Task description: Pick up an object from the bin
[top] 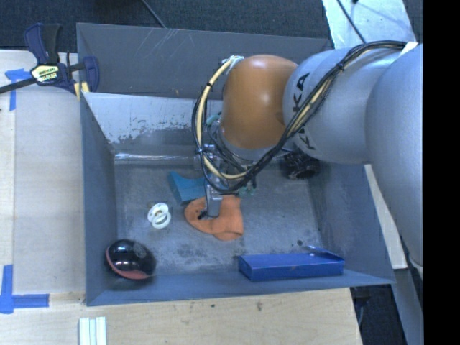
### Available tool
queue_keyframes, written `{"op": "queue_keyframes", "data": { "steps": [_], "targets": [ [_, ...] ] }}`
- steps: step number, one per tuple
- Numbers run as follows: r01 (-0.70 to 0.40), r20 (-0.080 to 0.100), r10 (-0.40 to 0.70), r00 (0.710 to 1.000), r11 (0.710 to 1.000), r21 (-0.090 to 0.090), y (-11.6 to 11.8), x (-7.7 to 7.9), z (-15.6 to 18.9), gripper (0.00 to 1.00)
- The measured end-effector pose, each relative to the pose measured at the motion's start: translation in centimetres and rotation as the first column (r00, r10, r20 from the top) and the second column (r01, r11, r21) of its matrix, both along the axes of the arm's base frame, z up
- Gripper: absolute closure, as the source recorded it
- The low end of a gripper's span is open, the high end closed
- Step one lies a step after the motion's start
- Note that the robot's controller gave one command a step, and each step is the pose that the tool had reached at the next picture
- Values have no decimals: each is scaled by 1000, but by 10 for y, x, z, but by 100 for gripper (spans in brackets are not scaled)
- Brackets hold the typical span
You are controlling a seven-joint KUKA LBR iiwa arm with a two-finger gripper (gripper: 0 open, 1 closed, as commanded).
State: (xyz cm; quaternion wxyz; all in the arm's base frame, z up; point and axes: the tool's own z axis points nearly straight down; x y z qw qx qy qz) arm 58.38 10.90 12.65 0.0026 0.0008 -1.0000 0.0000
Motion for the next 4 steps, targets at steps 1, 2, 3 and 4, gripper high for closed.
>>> {"op": "queue_keyframes", "data": {
  "steps": [1, 2, 3, 4],
  "targets": [
    [2, 8, -2, 1000, 1000, 1, 0, 2, 5, 0],
    [-45, 13, 44, 999, 999, 1, -5, 1, -29, 0],
    [151, 15, -151, 988, 989, 3, -25, -46, -55, 100],
    [152, 15, -152, 988, 988, 3, -25, -46, -55, 100]
  ]
}}
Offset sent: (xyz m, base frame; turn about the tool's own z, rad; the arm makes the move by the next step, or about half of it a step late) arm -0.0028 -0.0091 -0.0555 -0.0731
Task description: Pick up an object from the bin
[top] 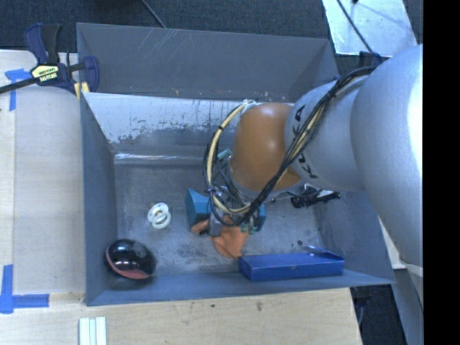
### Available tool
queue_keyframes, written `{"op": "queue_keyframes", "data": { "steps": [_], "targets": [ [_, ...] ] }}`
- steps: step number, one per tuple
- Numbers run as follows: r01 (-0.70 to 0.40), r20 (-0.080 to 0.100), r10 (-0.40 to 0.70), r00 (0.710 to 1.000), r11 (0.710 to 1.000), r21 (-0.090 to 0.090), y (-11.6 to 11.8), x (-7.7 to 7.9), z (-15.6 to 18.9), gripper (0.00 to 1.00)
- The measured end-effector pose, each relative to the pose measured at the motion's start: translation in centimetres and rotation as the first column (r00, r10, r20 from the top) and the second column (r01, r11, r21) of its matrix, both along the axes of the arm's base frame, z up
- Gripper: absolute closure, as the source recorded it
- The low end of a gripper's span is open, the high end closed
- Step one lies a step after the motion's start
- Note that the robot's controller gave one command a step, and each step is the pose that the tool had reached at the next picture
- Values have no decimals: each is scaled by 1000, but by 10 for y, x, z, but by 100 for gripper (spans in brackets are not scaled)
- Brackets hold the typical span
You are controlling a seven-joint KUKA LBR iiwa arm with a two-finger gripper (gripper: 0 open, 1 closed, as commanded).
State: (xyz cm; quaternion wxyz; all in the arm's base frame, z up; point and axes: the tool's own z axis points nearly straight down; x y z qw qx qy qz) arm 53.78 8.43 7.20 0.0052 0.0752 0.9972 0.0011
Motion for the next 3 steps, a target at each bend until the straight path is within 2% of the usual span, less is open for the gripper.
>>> {"op": "queue_keyframes", "data": {
  "steps": [1, 2, 3],
  "targets": [
    [5, -13, -5, 1000, 1000, -3, 21, 31, 3, 100],
    [7, -5, -7, 1000, 1000, -1, 32, 32, 1, 100],
    [12, -16, -12, 1000, 1000, -2, -7, 10, 197, 100]
  ]
}}
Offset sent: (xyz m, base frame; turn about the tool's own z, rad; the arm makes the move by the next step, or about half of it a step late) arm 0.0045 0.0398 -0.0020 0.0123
